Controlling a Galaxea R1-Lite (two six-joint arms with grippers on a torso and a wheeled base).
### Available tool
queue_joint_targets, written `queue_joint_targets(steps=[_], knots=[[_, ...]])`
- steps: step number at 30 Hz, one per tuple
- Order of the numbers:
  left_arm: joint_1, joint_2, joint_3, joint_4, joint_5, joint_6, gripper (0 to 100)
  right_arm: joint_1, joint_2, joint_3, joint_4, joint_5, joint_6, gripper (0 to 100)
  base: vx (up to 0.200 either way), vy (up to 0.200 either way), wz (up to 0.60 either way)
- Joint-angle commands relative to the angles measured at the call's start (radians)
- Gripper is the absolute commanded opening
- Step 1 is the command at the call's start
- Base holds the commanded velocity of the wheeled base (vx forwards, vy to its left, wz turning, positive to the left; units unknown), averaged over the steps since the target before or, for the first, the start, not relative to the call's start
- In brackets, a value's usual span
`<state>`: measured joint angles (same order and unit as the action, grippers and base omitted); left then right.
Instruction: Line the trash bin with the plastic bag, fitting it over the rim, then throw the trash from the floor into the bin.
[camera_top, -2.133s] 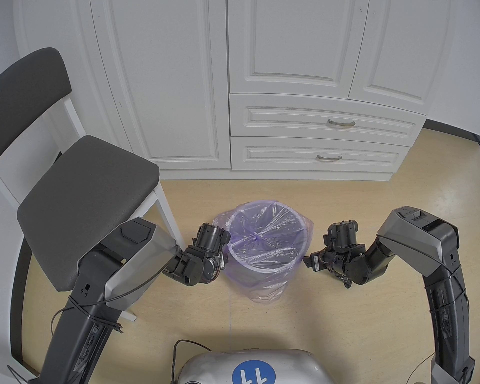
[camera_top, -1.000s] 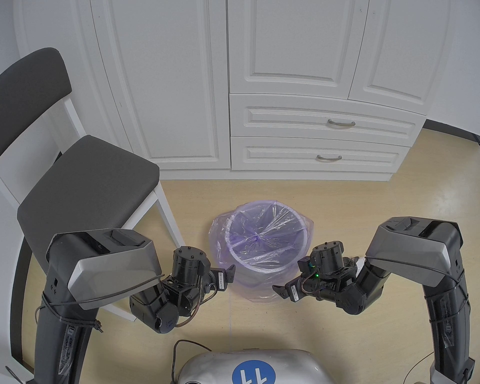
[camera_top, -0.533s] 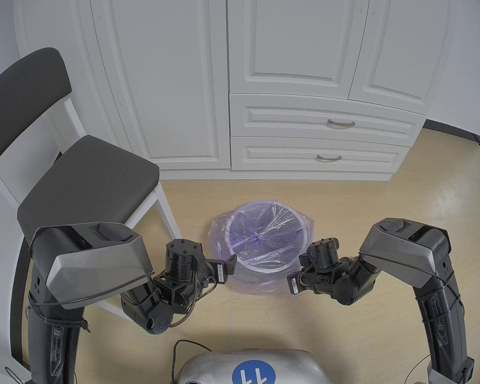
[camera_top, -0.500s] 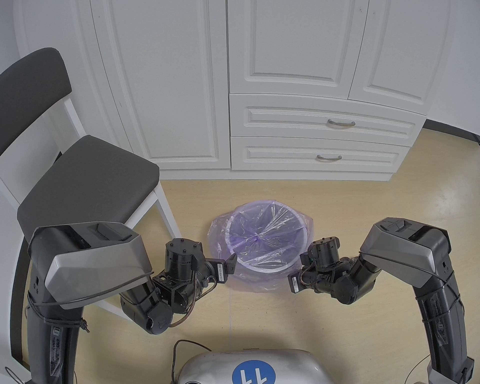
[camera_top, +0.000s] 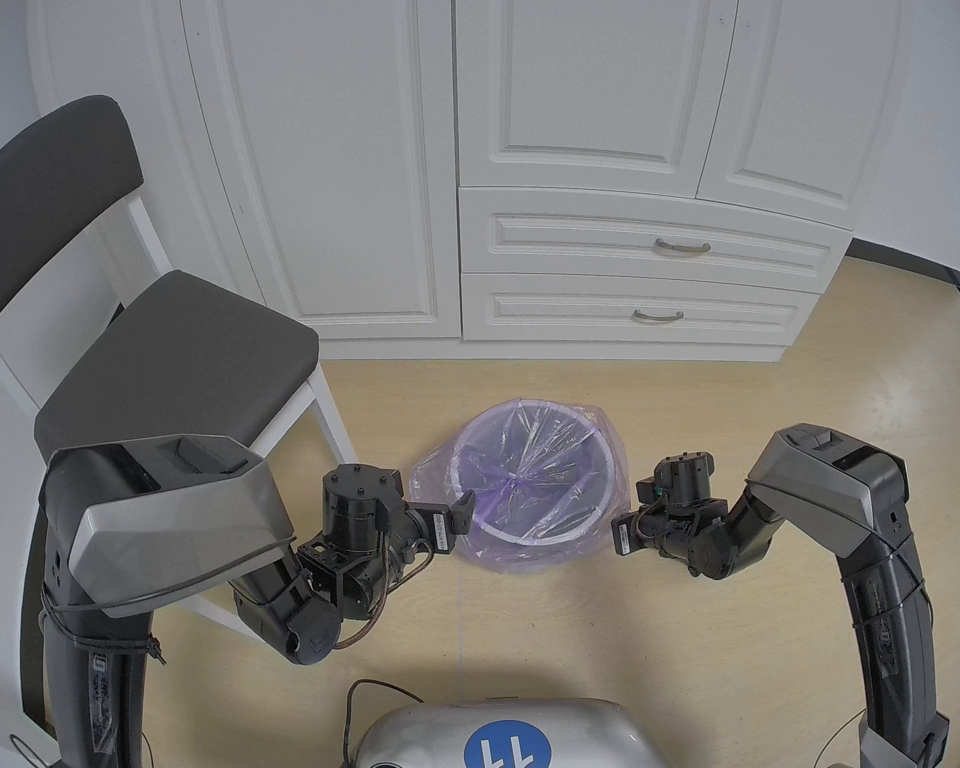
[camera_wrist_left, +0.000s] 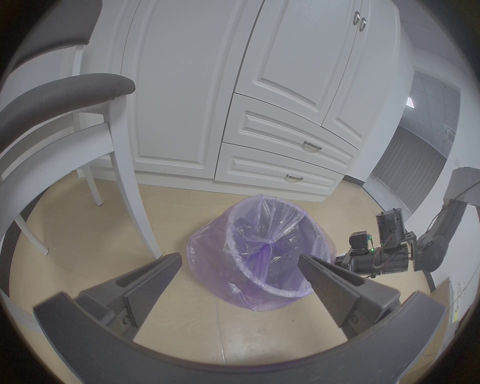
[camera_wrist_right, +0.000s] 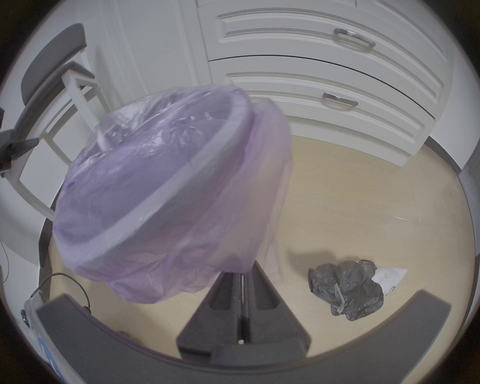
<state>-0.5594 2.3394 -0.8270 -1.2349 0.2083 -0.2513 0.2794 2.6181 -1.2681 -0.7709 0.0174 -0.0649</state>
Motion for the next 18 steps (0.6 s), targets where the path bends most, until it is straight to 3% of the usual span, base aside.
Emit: queue_joint_targets(steps=[1,8,12,18], knots=[[0.003,-0.003,-0.001,-0.006,0.002,0.000,100,-0.023,0.023,-0.053,0.028,0.016,0.002,0,0.000,0.000,0.00],[0.007,-0.005,-0.006,-0.006,0.000,-0.002,100,-0.063,0.111,-0.205,0.067,0.015,0.057,0,0.000,0.000,0.00],[0.004,0.000,-0.009,-0.008,0.002,-0.002,100,-0.066,0.151,-0.343,0.231,0.015,0.177,0,0.000,0.000,0.00],[0.004,0.011,-0.009,-0.044,0.002,0.000,100,-0.060,0.237,-0.508,0.318,0.001,0.284,0,0.000,0.000,0.00]])
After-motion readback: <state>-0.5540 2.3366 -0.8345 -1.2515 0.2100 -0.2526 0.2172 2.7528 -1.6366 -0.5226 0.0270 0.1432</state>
